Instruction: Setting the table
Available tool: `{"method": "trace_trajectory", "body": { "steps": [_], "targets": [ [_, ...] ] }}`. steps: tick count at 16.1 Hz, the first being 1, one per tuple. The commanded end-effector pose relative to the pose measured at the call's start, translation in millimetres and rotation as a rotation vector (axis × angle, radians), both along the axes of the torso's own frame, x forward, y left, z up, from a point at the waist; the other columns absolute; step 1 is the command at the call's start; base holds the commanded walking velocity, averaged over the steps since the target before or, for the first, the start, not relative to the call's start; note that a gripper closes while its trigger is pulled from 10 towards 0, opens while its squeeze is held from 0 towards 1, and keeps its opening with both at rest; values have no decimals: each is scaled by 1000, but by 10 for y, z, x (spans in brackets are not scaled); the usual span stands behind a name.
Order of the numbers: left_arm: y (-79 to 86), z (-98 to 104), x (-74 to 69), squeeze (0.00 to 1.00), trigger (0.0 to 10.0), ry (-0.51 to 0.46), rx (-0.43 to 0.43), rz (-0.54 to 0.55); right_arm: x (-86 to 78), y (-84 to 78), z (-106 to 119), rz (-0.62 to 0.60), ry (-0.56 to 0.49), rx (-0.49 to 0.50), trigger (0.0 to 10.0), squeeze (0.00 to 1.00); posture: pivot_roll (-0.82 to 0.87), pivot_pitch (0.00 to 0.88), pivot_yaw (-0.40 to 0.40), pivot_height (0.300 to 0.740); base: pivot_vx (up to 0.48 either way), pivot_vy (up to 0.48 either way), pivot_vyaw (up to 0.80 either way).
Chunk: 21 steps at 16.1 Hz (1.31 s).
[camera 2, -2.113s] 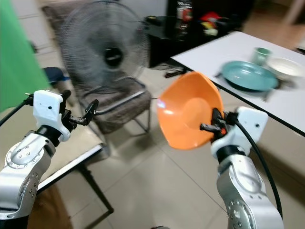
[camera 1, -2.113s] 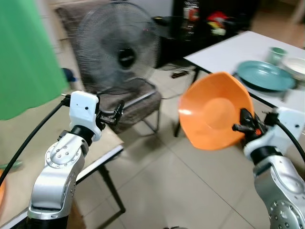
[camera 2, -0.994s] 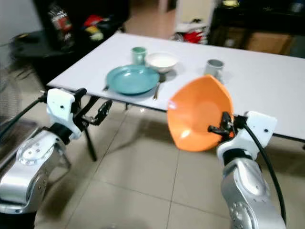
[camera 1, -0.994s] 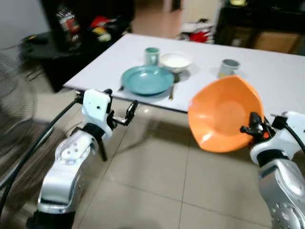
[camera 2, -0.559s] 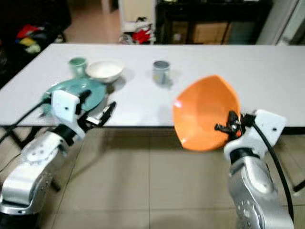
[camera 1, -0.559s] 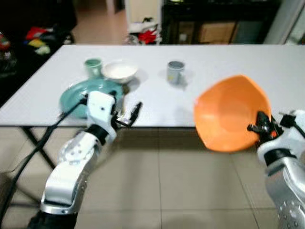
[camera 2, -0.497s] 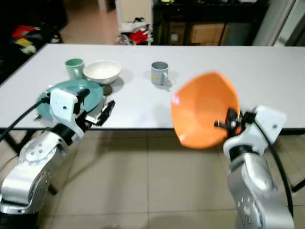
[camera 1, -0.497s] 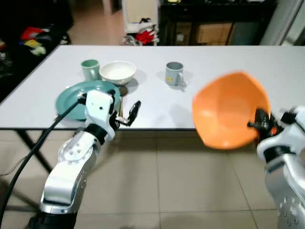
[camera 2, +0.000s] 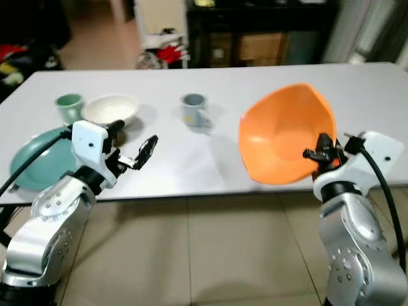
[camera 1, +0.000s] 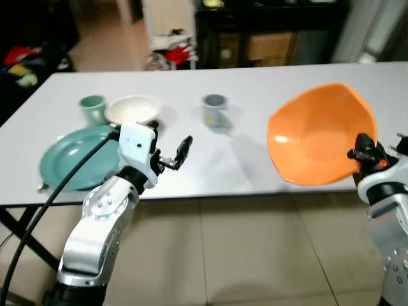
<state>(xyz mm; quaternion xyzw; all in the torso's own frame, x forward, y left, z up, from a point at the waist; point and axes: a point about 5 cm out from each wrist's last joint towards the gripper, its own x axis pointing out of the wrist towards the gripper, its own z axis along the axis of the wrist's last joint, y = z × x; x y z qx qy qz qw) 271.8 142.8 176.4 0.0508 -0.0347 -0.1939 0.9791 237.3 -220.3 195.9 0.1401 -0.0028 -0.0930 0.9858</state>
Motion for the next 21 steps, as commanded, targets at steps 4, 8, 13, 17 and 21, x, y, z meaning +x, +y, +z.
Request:
{"method": "trace_trajectory", "body": {
  "steps": [4,8,13,17,21],
  "targets": [
    [14,15,8,0,10000,1,1,13,33,62,103,52,-49,4,10000,0,-13,0,7,740,390,0,0],
    [14,13,3,0,10000,4,3,7,37,60,89,55,-42,19,10000,0,-11,0,9,740,388,0,0],
    [-11,1,-12,0,10000,13,3,-13,51,13,64,37,-24,19,10000,0,-13,0,12,740,390,0,0],
    [-14,0,-16,0,10000,15,3,-22,62,-8,41,30,-10,25,10000,0,-14,0,13,740,390,0,0],
    [-44,1,-28,0,10000,19,4,-45,138,-56,-69,29,54,56,10000,0,-11,0,10,740,391,0,0]
  ]
}}
